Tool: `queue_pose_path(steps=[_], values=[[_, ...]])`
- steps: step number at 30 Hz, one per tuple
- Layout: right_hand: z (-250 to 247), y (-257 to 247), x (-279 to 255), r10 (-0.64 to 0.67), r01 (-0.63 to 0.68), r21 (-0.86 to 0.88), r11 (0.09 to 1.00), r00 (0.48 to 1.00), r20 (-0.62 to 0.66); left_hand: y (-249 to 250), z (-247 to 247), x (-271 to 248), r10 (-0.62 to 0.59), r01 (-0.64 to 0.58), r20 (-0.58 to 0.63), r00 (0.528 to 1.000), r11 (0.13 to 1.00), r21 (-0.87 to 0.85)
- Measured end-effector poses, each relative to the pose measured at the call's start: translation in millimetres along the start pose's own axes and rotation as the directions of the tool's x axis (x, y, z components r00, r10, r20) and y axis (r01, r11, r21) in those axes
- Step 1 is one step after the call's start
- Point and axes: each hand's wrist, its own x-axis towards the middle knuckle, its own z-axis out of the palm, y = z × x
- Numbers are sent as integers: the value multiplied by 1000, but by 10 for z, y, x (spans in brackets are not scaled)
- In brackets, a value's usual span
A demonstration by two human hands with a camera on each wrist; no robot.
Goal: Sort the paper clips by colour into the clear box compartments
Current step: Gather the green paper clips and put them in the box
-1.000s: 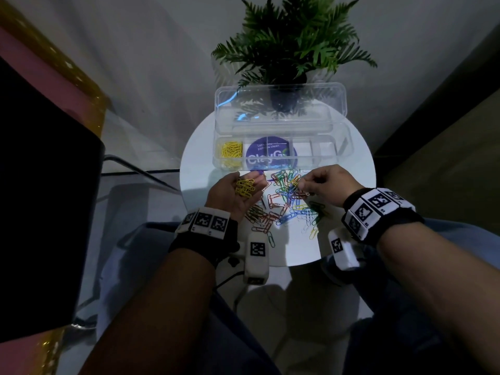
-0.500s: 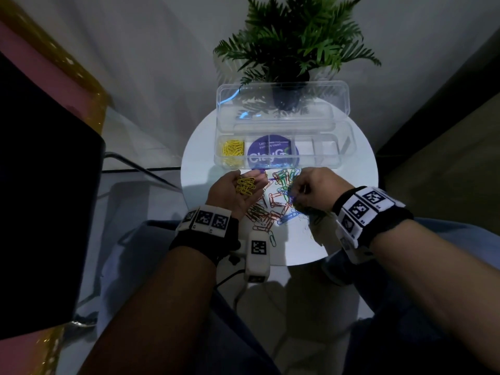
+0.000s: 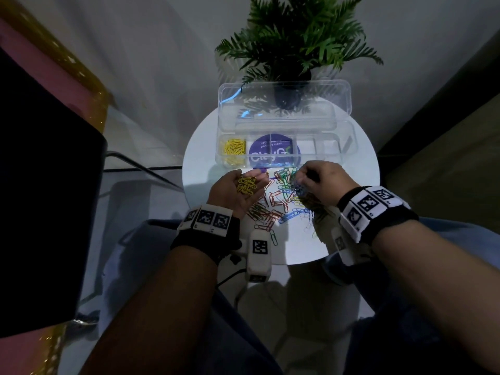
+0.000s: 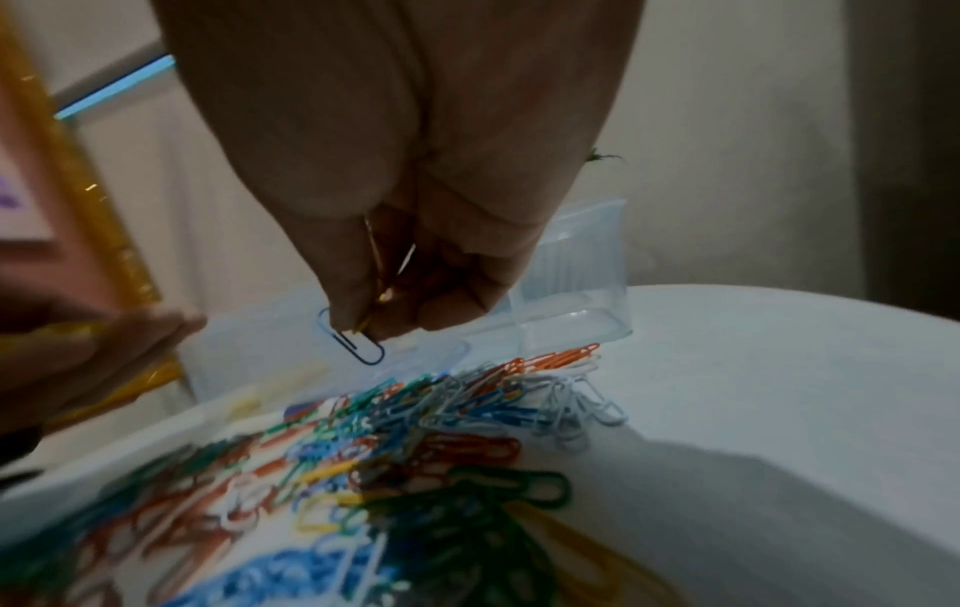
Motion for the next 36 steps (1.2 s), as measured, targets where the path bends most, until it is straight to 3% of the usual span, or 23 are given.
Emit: queue_pose_path(steps=[3, 5, 8, 13, 16, 21, 24, 28, 32, 36], values=[[-51, 32, 7, 63, -63, 176, 982, 998, 5, -4, -1, 4, 4, -4, 3, 1000, 1000, -3], [-74, 35, -2, 67, -68, 188, 980, 998, 11, -7, -3, 10, 2, -2, 5, 1000, 1000, -4], [-91, 11, -32, 9, -9, 12, 1000, 1000, 1, -14, -2, 16, 3, -3, 0, 1000, 1000, 4], [19, -77, -19, 19, 65, -304, 950, 964, 267, -18, 5, 20, 15, -15, -7, 1000, 1000, 3], [93, -113, 28, 55, 65, -378, 924, 953, 297, -20, 5, 32, 15, -15, -13, 1000, 1000, -1], [105, -122, 34, 65, 0, -299, 954, 977, 205, -17, -4, 39, 17, -17, -11, 1000, 1000, 4], [46, -77, 19, 84, -81, -115, 990, 996, 28, -14, -12, 52, 15, -15, -14, 1000, 1000, 9], [-61, -101, -36, 124, -121, 137, 983, 992, -9, -18, -30, 68, 12, -12, -12, 1000, 1000, -5], [-102, -337, -45, -17, 3, 223, 975, 998, 61, -64, -4, 79, -31, 31, 3, 1000, 999, 10], [-44, -614, -49, -246, 238, 88, 967, 964, 101, -170, 62, 61, -45, 44, 44, 998, 999, 21]])
